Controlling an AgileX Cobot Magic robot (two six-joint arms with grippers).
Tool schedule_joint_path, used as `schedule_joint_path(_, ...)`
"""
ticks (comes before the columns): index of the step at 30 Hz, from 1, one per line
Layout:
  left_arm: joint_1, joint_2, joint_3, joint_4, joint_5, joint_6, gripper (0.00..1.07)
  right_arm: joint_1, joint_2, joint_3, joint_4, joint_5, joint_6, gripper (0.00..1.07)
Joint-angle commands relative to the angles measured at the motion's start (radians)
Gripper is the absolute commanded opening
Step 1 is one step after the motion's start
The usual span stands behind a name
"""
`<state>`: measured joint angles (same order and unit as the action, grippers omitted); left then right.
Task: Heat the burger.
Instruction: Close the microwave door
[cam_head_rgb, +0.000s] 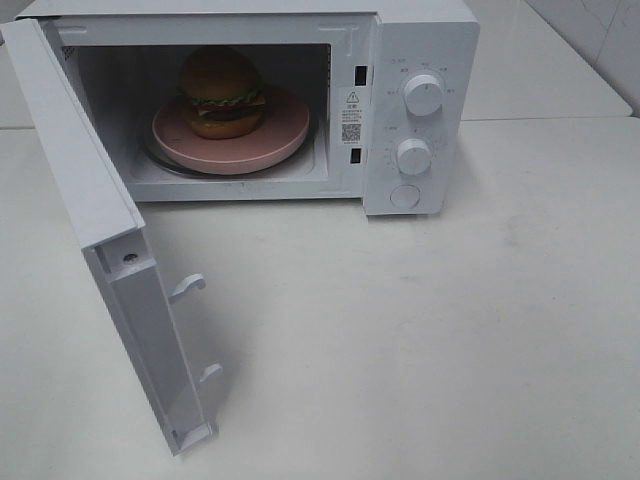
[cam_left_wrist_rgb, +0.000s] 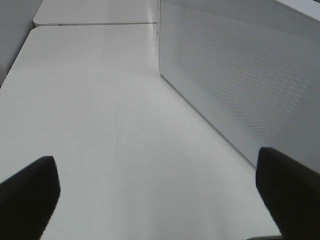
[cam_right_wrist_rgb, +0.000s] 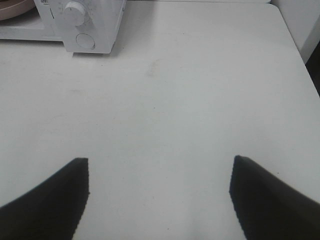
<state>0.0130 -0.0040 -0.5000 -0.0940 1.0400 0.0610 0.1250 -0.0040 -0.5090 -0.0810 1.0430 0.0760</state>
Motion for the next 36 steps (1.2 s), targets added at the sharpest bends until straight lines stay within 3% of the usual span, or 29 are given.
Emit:
schedule_joint_path(1, -0.005, -0.023, 0.003, 0.002, -0.001, -0.001, 1.00, -0.007, -0.025, 0.003, -0.004, -0.006, 0.002, 0.76)
schedule_joint_path(36, -0.005, -0.023, 0.003, 0.002, -0.001, -0.001, 1.00, -0.007, -0.025, 0.003, -0.004, -0.006, 0.001, 0.76)
